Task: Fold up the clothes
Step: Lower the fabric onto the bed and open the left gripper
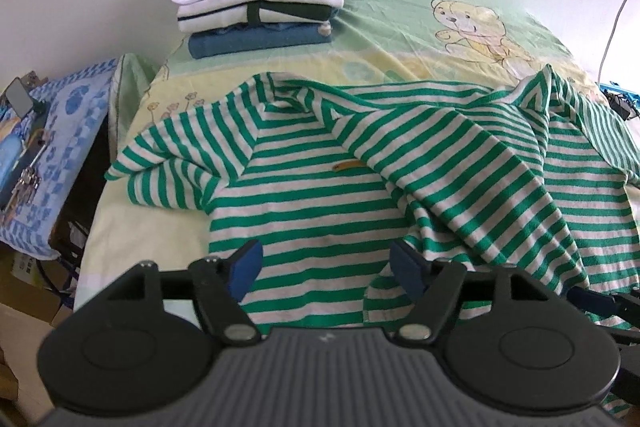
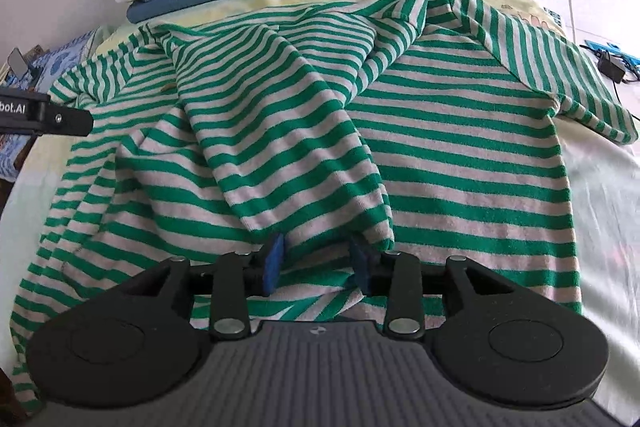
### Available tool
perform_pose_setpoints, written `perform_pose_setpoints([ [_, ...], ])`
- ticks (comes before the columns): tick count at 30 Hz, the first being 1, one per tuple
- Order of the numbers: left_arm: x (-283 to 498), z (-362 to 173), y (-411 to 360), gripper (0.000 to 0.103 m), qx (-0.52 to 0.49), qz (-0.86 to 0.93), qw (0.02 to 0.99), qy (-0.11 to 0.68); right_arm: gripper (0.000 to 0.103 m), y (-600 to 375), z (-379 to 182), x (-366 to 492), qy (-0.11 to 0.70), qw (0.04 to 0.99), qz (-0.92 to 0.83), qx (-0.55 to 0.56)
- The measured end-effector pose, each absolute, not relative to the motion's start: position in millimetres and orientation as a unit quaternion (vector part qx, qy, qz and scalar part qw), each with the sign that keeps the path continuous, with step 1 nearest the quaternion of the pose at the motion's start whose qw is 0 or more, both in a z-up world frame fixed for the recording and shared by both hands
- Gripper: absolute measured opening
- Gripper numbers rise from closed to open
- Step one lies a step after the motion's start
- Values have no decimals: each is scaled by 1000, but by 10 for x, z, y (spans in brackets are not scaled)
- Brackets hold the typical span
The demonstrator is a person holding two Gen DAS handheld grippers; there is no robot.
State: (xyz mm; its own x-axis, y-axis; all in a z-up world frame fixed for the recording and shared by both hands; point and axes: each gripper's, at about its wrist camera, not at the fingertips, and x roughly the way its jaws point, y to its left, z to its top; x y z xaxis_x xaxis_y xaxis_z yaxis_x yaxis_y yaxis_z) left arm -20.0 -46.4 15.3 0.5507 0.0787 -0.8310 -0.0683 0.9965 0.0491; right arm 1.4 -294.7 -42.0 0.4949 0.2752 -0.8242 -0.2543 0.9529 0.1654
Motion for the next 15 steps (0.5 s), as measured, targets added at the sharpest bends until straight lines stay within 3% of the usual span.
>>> perform_pose_setpoints([
  [15,-219,179,-306,86,-7,42,879,474,41,-2519,-330,-173,461,859,216,-55],
])
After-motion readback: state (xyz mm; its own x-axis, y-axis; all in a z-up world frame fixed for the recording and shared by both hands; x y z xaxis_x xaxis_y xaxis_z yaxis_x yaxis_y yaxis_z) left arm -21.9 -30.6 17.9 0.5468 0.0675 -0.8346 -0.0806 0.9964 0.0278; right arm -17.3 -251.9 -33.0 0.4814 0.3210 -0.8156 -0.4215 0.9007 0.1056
